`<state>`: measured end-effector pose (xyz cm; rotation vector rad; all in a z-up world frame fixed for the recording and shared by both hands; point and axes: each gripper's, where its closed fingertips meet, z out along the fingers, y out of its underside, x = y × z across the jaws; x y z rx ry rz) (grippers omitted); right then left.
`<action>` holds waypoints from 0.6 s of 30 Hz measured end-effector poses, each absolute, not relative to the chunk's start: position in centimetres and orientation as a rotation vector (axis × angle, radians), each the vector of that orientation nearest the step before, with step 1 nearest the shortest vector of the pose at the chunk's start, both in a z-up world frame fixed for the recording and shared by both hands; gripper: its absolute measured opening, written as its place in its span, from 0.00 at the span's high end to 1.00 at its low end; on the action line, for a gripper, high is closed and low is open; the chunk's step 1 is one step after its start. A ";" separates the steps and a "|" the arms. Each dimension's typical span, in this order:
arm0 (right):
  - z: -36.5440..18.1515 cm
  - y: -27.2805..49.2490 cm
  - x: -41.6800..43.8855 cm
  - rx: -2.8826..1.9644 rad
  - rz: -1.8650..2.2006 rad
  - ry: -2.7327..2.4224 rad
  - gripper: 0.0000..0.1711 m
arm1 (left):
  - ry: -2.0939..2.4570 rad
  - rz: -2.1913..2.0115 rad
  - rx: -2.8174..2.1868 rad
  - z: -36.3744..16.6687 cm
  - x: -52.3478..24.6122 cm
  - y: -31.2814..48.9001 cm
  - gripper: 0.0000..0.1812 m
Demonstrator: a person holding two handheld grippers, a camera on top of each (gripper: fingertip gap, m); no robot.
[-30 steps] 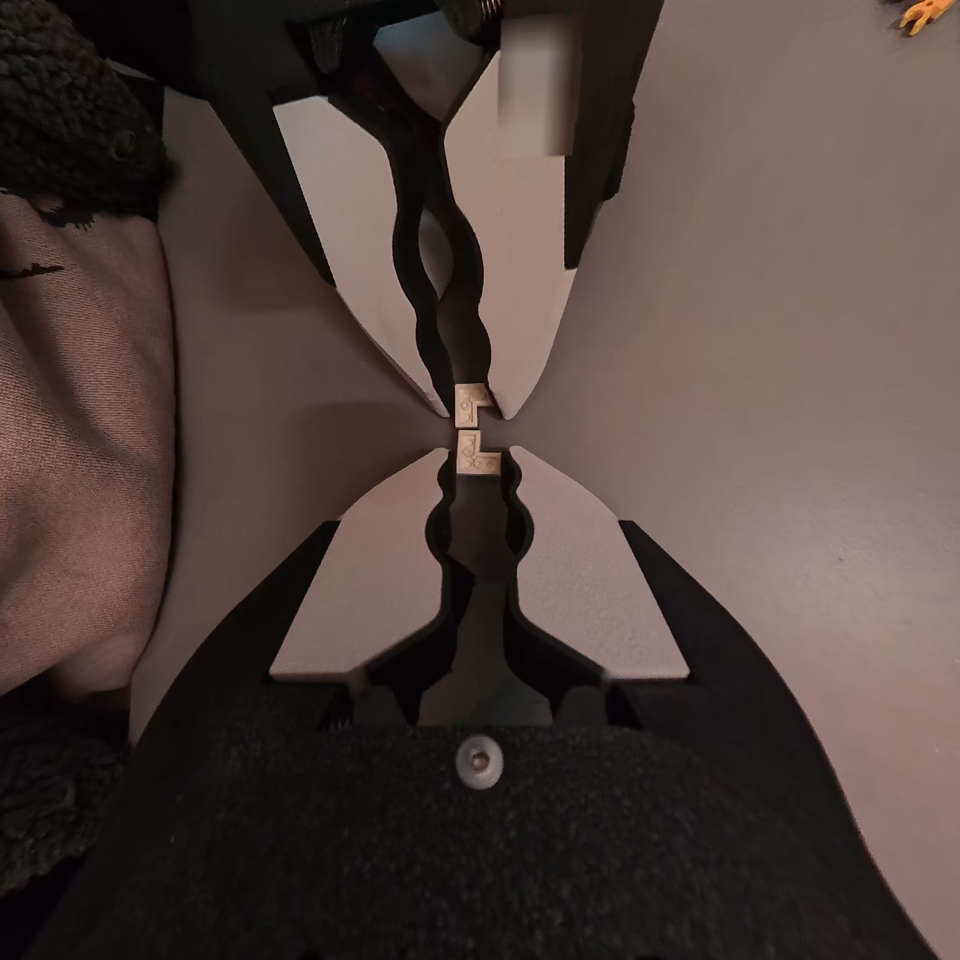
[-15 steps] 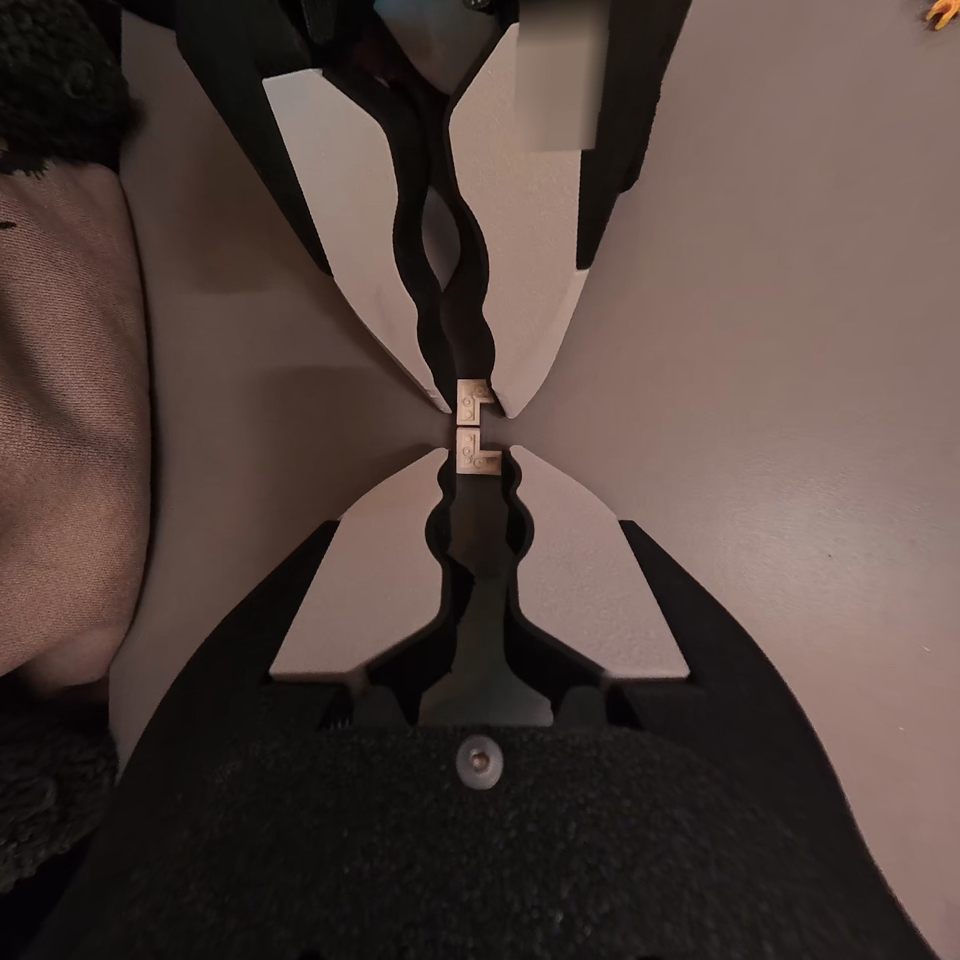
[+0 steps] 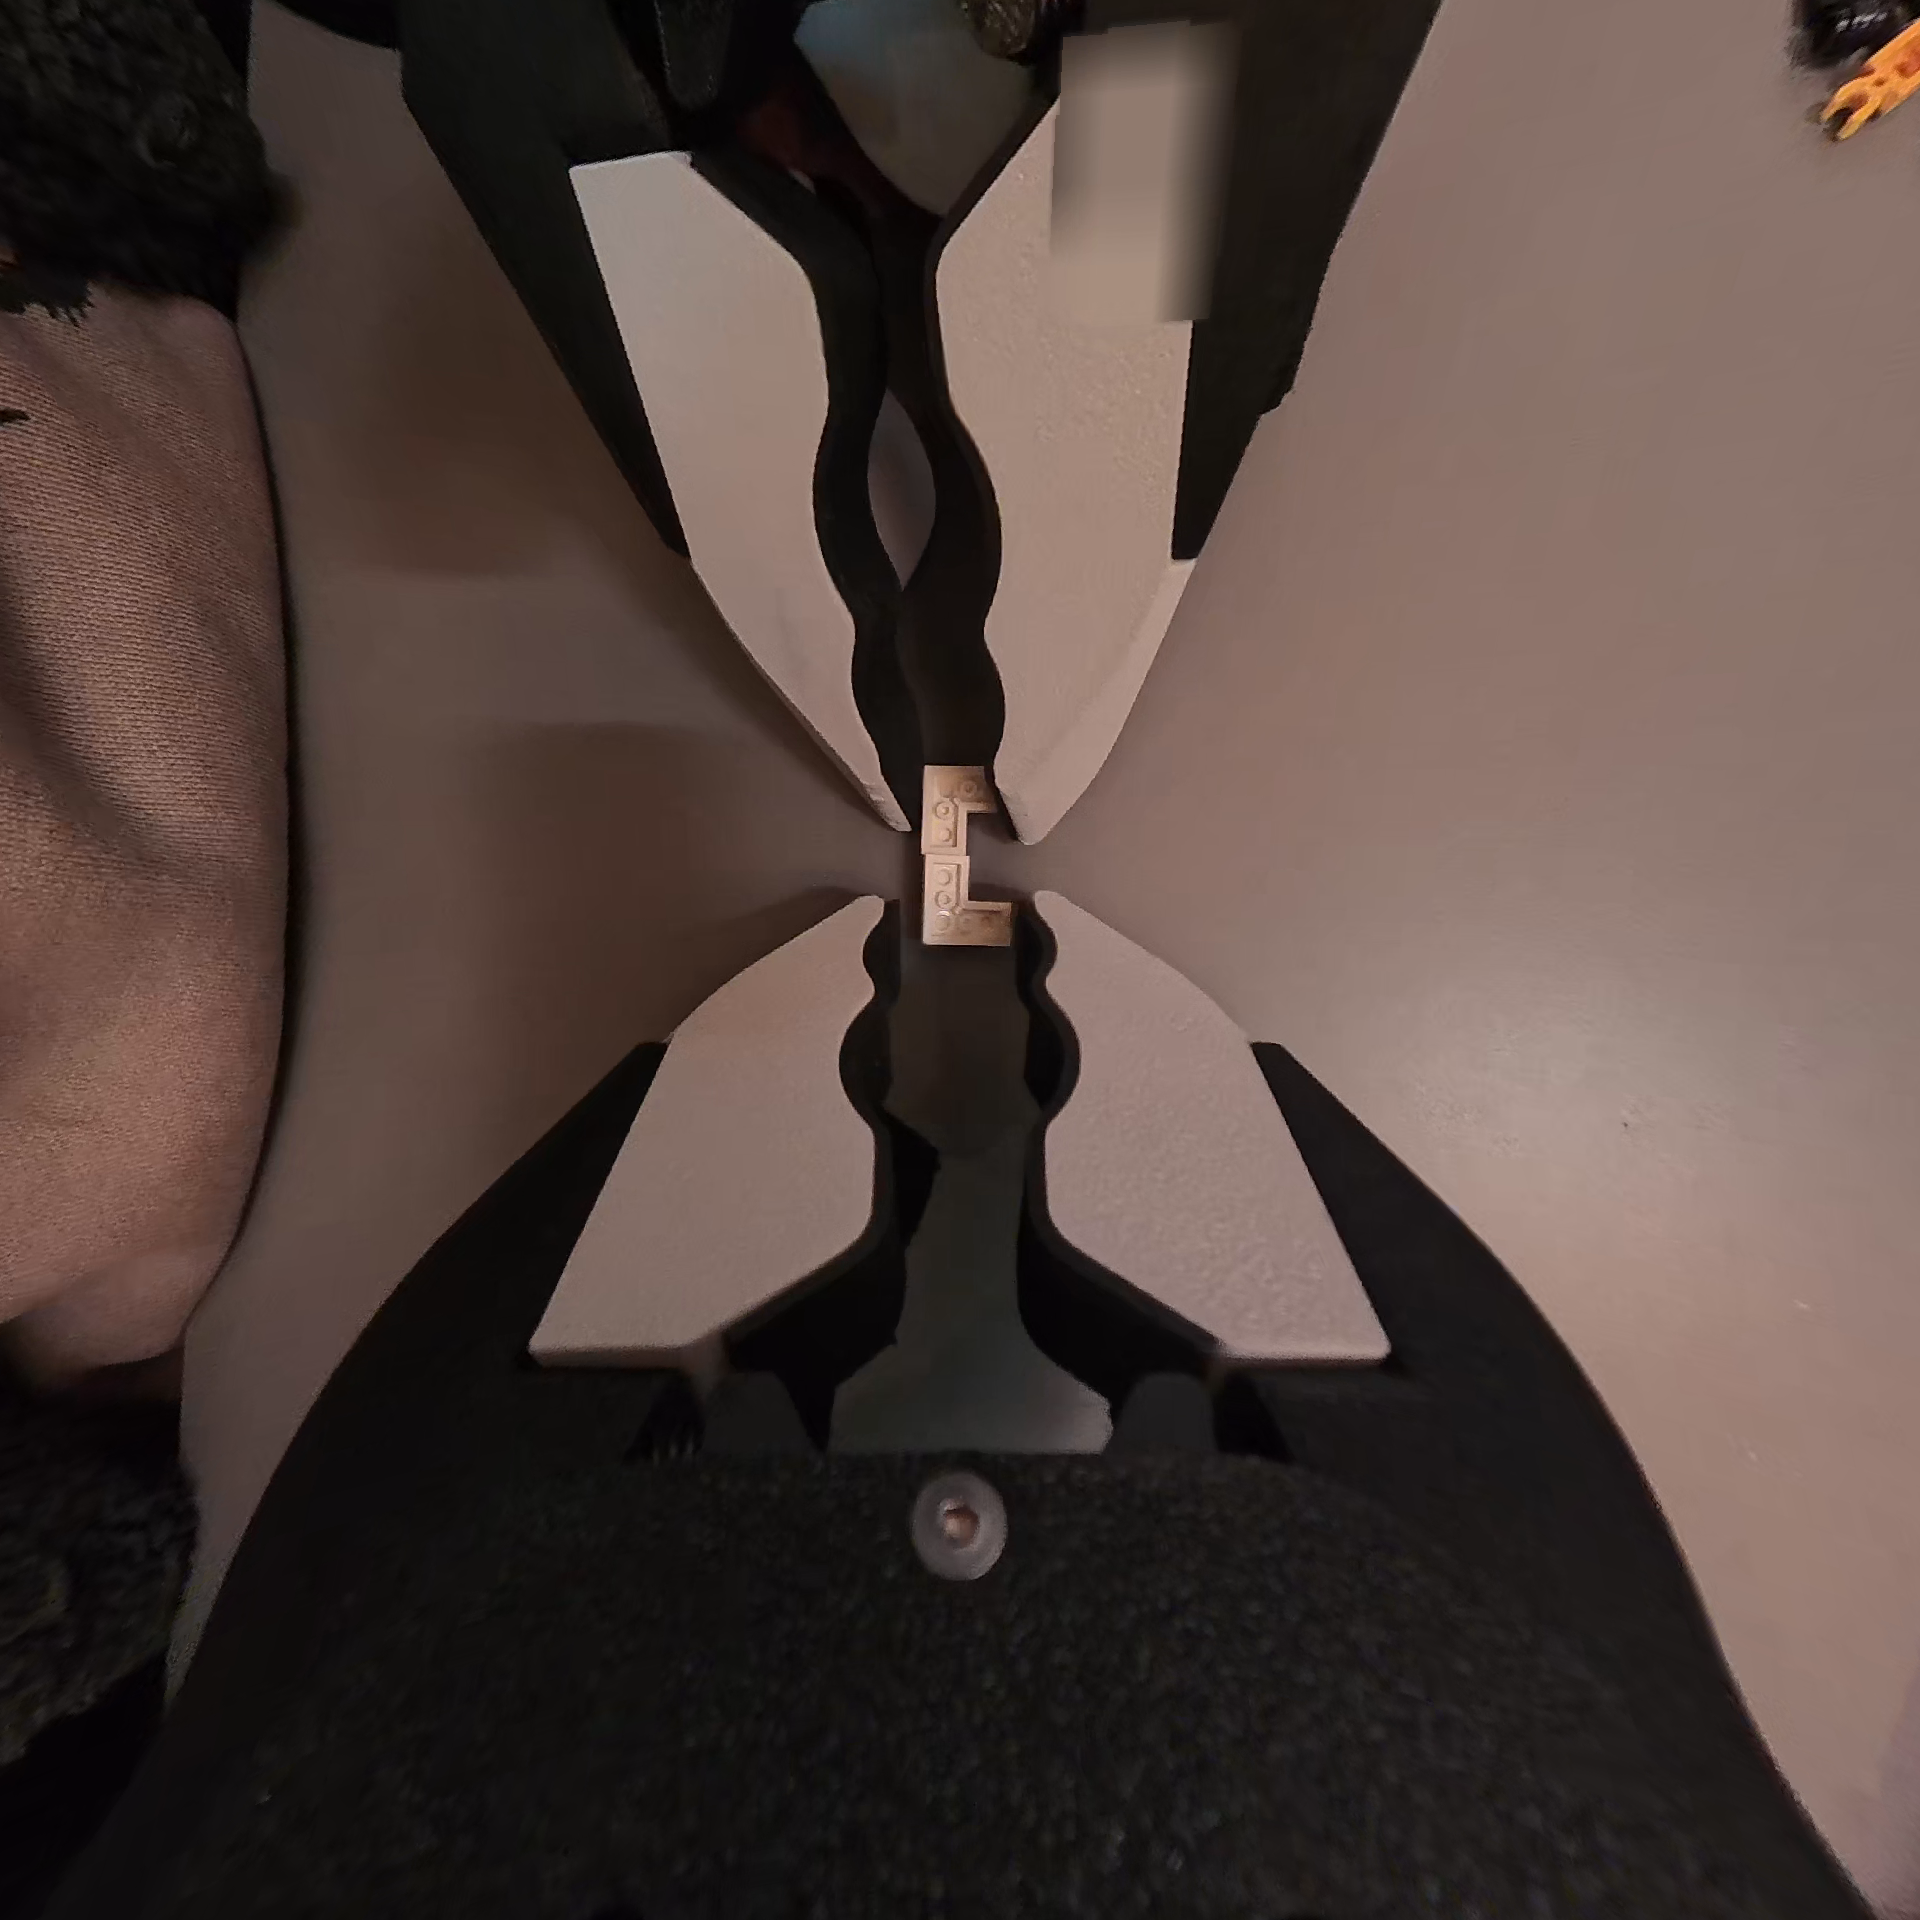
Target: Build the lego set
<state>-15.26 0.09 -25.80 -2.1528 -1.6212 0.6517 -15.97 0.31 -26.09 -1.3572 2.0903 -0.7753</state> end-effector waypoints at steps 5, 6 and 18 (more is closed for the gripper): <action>-25.4 0.2 -15.2 -2.102 0.630 -1.638 0.86 | 2.089 -0.784 -1.365 -26.1 -16.0 0.3 0.91; -25.3 0.1 -15.3 -2.082 0.630 -1.644 0.86 | 2.088 -0.787 -1.369 -26.1 -16.0 0.3 0.91; -25.4 -0.9 -15.7 -1.798 0.364 -1.732 0.86 | 2.078 -0.857 -1.462 -26.2 -15.9 0.2 0.91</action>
